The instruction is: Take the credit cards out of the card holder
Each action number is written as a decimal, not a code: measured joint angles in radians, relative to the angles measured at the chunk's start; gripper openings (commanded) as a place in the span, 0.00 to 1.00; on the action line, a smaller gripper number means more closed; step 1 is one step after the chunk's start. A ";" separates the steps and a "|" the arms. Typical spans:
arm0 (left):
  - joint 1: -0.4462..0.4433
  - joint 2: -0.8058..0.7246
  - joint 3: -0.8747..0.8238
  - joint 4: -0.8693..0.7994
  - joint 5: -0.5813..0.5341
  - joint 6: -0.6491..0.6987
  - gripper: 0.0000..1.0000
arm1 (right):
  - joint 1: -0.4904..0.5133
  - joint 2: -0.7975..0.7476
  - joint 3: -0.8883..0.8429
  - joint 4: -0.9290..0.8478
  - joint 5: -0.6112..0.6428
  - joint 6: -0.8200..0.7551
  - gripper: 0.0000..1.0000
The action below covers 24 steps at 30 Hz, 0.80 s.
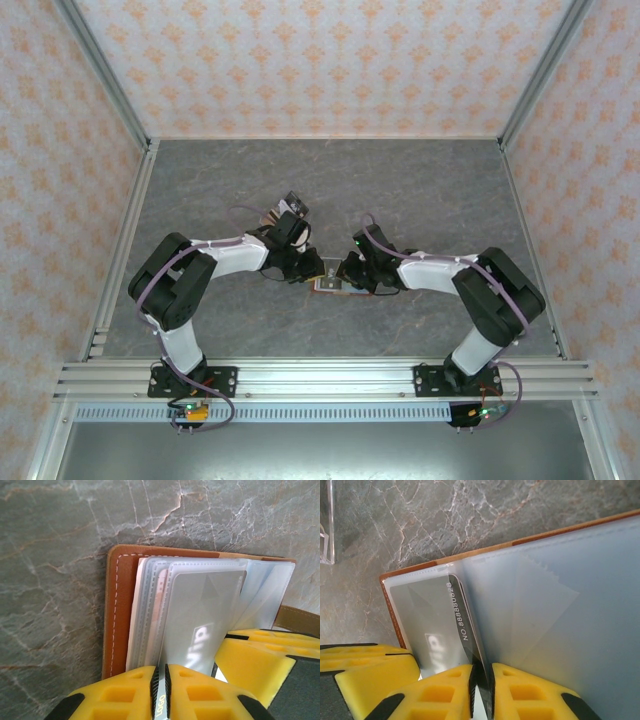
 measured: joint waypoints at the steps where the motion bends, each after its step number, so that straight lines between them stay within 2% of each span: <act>1: 0.000 0.000 0.000 0.000 -0.001 0.000 0.16 | 0.000 0.002 -0.001 0.005 -0.002 0.000 0.16; 8: 0.002 0.000 -0.003 0.001 -0.003 -0.003 0.17 | -0.011 -0.001 -0.029 0.053 -0.018 0.000 0.06; 13: 0.001 -0.006 -0.003 0.003 -0.006 -0.004 0.25 | -0.023 -0.031 -0.062 0.089 -0.027 0.002 0.02; 21: -0.001 -0.019 -0.004 0.003 -0.006 -0.002 0.29 | -0.047 -0.103 -0.124 0.104 -0.018 0.004 0.00; 24: -0.001 -0.019 -0.004 0.003 -0.006 -0.002 0.28 | -0.048 -0.113 -0.128 0.106 -0.019 0.004 0.03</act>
